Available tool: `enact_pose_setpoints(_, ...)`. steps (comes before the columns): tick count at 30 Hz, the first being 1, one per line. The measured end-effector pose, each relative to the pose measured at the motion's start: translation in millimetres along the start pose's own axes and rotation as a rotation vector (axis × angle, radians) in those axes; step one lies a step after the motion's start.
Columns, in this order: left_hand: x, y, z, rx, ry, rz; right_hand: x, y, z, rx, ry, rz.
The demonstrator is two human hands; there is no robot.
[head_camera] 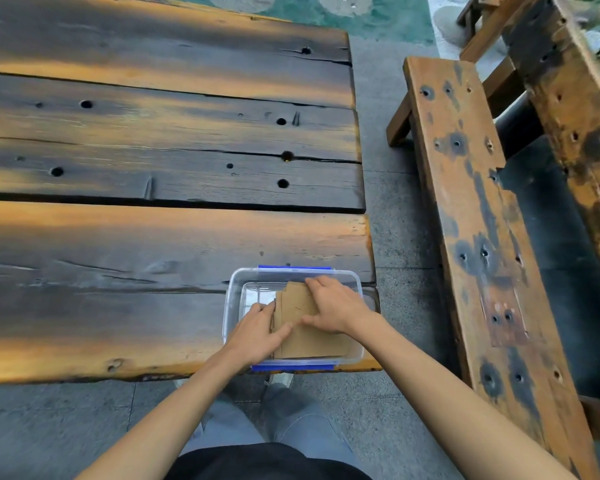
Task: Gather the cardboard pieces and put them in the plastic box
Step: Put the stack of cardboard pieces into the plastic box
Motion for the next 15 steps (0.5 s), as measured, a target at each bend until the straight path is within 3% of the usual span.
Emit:
enact_pose_setpoints(7,-3,-7,0,0.019,-0.035,0.040,15,-17,0,-0.044,0.126,0.010)
enact_pose_setpoints(15,-3,-9,-9,-0.036,-0.053,0.083,23,-23,-14,-0.108,0.072,0.050)
Point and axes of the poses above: each hand's wrist, its own y-axis away from the middle knuckle, its own x-axis out of the palm, z = x × y, the point moved 3 cm from there along -y, towards the middle knuckle, and after that the axes turned 5 degrees about z, right-handed, at the moved point
